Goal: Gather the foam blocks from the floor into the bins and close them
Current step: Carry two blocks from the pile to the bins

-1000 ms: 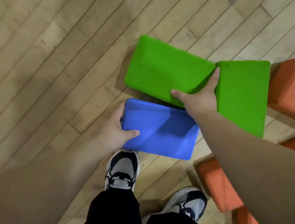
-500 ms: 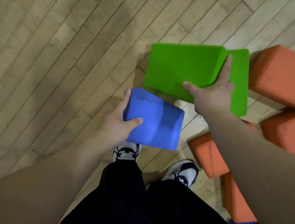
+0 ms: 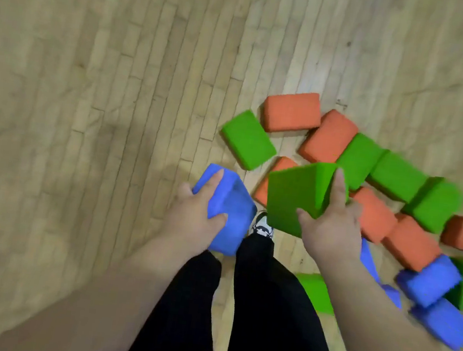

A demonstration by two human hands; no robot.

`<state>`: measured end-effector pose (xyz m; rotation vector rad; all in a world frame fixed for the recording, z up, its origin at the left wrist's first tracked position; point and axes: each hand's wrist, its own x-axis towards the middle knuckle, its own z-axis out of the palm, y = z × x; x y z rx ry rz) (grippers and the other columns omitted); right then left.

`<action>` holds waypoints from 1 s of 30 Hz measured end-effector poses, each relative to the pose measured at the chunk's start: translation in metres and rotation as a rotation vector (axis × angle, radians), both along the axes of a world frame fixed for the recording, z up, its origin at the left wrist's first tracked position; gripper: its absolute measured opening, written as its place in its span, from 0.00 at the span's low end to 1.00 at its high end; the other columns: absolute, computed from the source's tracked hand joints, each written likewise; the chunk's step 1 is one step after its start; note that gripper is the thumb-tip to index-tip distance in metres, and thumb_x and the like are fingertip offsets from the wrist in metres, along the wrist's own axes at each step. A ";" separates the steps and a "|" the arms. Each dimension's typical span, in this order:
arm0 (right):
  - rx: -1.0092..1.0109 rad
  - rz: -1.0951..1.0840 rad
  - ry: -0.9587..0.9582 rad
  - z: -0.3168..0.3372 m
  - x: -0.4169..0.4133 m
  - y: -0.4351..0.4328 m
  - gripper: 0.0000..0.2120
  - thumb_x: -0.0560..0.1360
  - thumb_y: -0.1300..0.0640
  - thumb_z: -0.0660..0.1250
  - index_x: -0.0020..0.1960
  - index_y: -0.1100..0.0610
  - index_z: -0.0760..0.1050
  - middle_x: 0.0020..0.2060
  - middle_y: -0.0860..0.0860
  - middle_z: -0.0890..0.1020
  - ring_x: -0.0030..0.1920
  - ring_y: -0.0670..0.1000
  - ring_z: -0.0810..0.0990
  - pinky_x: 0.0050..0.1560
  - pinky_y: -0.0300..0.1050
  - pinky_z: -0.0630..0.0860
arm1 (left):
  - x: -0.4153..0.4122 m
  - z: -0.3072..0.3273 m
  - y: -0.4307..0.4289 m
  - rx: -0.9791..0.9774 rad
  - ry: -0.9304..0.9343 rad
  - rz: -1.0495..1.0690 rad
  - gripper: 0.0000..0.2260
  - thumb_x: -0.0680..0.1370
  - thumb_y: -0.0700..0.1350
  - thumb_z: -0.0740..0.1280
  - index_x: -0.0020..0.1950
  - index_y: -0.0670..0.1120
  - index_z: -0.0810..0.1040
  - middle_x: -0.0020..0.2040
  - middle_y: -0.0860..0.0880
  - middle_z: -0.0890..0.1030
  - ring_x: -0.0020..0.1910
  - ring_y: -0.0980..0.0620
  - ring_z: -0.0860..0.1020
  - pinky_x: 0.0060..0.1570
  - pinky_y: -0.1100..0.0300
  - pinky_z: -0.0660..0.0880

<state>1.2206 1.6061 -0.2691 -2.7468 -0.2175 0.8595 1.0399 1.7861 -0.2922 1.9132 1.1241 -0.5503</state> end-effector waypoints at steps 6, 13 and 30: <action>0.008 -0.436 -0.069 0.103 -0.102 -0.094 0.52 0.73 0.44 0.75 0.83 0.40 0.42 0.64 0.64 0.67 0.61 0.67 0.75 0.66 0.57 0.71 | 0.023 0.109 -0.027 0.051 -0.177 -0.474 0.38 0.79 0.56 0.68 0.80 0.71 0.47 0.61 0.51 0.60 0.52 0.47 0.75 0.53 0.53 0.75; 0.112 -1.015 -0.048 0.177 -0.289 -0.184 0.49 0.75 0.41 0.73 0.82 0.37 0.43 0.71 0.63 0.67 0.70 0.63 0.71 0.68 0.53 0.69 | -0.016 0.190 -0.105 0.106 -0.234 -1.098 0.38 0.78 0.57 0.68 0.81 0.68 0.48 0.65 0.45 0.63 0.54 0.42 0.76 0.56 0.52 0.75; -0.061 -2.276 -0.031 0.237 -1.007 -0.227 0.49 0.75 0.36 0.71 0.82 0.35 0.39 0.72 0.60 0.68 0.67 0.61 0.74 0.63 0.52 0.75 | -0.511 0.228 -0.484 -0.276 -0.386 -2.462 0.35 0.80 0.61 0.64 0.79 0.72 0.45 0.60 0.51 0.62 0.45 0.50 0.76 0.47 0.53 0.78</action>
